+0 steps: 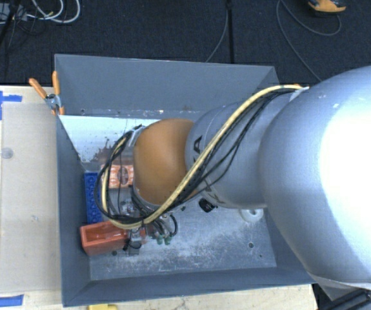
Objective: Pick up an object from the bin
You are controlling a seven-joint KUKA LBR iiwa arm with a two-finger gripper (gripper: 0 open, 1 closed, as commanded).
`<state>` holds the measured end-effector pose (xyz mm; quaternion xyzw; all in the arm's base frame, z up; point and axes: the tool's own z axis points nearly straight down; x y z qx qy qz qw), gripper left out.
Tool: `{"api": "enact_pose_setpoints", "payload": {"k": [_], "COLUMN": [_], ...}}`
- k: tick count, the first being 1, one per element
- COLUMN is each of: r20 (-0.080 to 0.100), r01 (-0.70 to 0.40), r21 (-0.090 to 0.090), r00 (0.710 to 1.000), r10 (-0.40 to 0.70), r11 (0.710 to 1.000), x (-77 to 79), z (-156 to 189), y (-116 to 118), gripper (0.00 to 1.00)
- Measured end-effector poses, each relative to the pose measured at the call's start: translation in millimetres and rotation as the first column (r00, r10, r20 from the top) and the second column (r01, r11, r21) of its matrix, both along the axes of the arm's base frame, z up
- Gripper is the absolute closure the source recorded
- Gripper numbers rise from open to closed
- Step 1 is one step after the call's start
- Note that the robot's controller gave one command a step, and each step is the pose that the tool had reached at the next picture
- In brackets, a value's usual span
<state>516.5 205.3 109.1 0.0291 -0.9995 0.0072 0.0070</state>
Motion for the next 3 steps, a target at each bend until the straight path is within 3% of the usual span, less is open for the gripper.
{"api": "enact_pose_setpoints", "payload": {"k": [1,2,3], "r20": [-0.002,0.008,-0.016], "r01": [-0.021,-0.026,-0.029], "r21": [0.0,0.003,-0.005], "r00": [1.0,1.0,0.999], "r10": [0.021,0.026,0.029], "r11": [1.0,1.0,1.0], "x": [5.2,7.9,0.7], "z": [61.0,84.4,105.7], "y": [-0.6,2.3,1.6], "gripper": [1.0,1.0,1.0]}}
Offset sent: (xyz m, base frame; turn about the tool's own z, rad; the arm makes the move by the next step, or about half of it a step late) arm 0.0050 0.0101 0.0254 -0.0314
